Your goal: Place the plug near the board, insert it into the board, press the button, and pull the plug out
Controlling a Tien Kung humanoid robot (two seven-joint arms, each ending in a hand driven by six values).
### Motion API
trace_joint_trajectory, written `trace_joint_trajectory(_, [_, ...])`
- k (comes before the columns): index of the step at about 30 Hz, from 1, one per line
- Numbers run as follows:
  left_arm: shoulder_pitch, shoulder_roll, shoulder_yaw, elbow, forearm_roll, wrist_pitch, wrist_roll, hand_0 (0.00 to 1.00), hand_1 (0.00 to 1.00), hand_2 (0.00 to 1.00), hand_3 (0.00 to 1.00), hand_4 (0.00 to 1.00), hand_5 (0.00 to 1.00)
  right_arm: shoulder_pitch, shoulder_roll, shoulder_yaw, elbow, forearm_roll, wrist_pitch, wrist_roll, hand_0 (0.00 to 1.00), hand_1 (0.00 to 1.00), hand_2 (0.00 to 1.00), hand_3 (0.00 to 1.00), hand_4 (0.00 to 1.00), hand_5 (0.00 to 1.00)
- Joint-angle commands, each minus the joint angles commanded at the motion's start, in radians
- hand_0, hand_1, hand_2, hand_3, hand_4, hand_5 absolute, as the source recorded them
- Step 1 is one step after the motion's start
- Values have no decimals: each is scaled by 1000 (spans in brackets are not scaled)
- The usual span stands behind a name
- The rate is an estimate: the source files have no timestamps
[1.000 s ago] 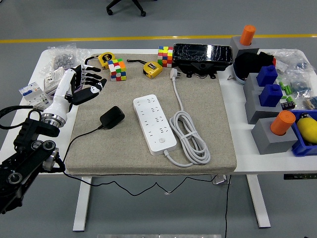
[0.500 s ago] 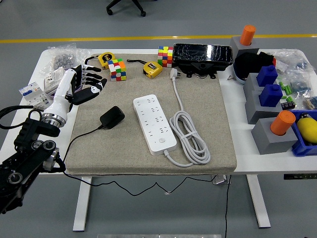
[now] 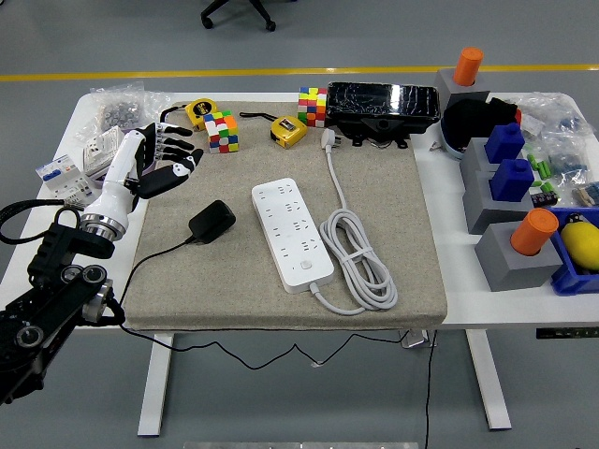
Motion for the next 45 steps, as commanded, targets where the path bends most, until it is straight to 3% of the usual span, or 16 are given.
trace_joint_trajectory(45, [5,0,2,-5,1,0,2,499,517,527,583,754,194,-7,2,0,0,1,0,-1,576,637,627,553,894,426])
